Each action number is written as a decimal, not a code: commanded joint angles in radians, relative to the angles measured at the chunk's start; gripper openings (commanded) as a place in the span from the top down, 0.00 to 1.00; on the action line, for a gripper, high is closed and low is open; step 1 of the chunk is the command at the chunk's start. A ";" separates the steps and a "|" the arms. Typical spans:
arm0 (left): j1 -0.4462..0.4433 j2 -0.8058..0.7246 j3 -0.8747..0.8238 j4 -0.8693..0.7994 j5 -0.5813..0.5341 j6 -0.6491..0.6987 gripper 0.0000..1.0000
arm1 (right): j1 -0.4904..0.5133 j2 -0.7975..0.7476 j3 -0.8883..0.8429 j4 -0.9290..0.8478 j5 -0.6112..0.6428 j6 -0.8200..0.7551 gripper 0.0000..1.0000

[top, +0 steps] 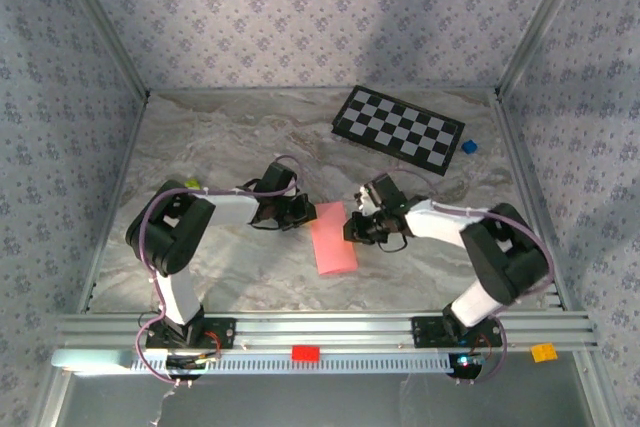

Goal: Fold a paper plane with a square sheet of paper (pick it up from the middle)
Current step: First fold the square sheet of paper in half at the center of the table, then fold the triangle a second time at the center of the table.

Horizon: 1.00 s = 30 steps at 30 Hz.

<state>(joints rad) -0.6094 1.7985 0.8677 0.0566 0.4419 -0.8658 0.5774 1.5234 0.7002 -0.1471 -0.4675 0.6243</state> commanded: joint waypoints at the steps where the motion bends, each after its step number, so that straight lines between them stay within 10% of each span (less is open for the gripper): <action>1: 0.002 -0.051 0.028 -0.068 0.014 0.032 0.86 | -0.006 -0.153 -0.063 -0.066 0.047 0.034 0.76; 10: 0.002 -0.110 0.124 -0.170 -0.013 0.093 0.80 | -0.016 -0.431 -0.252 -0.067 0.051 0.176 0.56; 30: 0.008 0.071 0.034 -0.021 -0.041 0.031 0.86 | 0.041 -0.261 -0.212 -0.010 -0.120 0.262 0.44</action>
<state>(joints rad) -0.6018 1.8477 0.9424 0.0174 0.4137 -0.8185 0.6071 1.2415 0.4606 -0.1719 -0.5579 0.8524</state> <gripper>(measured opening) 0.144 0.564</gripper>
